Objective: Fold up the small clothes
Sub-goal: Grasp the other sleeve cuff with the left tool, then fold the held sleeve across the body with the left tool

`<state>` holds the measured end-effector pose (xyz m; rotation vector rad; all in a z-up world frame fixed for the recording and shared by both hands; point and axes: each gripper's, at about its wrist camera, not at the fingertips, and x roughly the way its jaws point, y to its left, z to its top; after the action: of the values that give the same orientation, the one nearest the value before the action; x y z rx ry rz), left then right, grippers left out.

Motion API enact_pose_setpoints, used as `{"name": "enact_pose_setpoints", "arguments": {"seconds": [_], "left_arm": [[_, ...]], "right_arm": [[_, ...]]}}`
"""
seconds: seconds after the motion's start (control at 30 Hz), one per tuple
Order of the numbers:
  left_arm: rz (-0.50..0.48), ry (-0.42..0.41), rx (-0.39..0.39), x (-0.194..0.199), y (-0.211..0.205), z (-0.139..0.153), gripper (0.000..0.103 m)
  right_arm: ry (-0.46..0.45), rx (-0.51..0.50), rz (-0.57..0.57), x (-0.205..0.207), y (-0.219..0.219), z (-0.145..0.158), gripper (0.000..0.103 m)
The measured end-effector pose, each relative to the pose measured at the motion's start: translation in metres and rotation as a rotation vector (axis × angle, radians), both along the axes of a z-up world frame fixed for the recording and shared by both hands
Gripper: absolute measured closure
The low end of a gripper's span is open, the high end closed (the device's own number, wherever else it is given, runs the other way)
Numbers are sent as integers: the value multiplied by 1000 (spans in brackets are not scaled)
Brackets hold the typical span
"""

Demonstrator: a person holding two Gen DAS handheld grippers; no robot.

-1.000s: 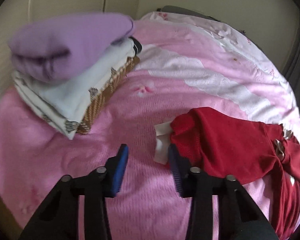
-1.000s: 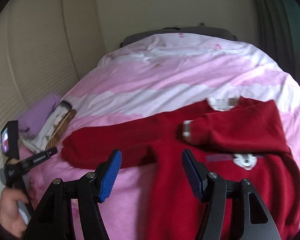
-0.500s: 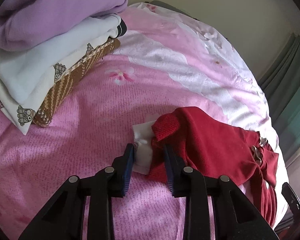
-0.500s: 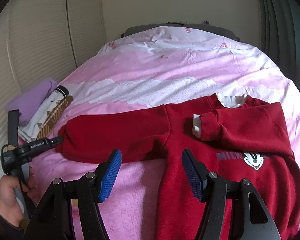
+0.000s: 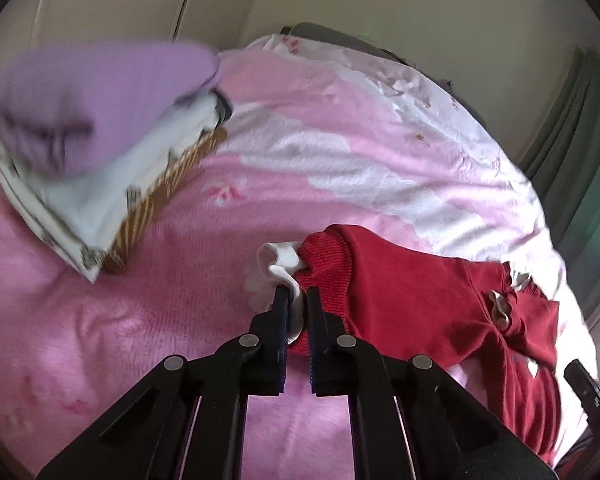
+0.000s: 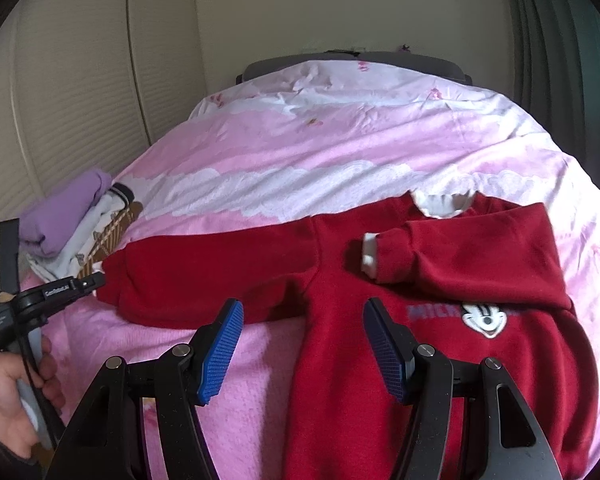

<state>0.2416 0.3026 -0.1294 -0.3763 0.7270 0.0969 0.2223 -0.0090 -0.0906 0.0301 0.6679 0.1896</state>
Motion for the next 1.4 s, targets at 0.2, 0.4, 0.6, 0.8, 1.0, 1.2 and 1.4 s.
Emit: {"name": "enact_pose_setpoints", "arguments": {"seconds": [0.2,0.4,0.6,0.8,1.0,1.2,1.4], "left_arm": [[-35,-38,151,-16,-67,50,94],[-103,-74,240,-15,-142,85,94],[-213,-121,269,18,-232,112,95],[-318,-136,299,56,-323,118,96],[-436,-117,337,77,-412,100,96],[-498,-47,374,92,-467,53,96],[-535,-6,420,103,-490,15,96]], "right_arm": [[-7,32,-54,-5,-44,11,40],[19,48,-120,-10,-101,12,40],[30,107,-198,-18,-166,12,40],[41,187,-314,-25,-242,10,40],[59,256,-399,-29,-302,-4,40],[92,285,-451,-29,-336,-25,40],[127,325,-462,-21,-349,-38,40]]}}
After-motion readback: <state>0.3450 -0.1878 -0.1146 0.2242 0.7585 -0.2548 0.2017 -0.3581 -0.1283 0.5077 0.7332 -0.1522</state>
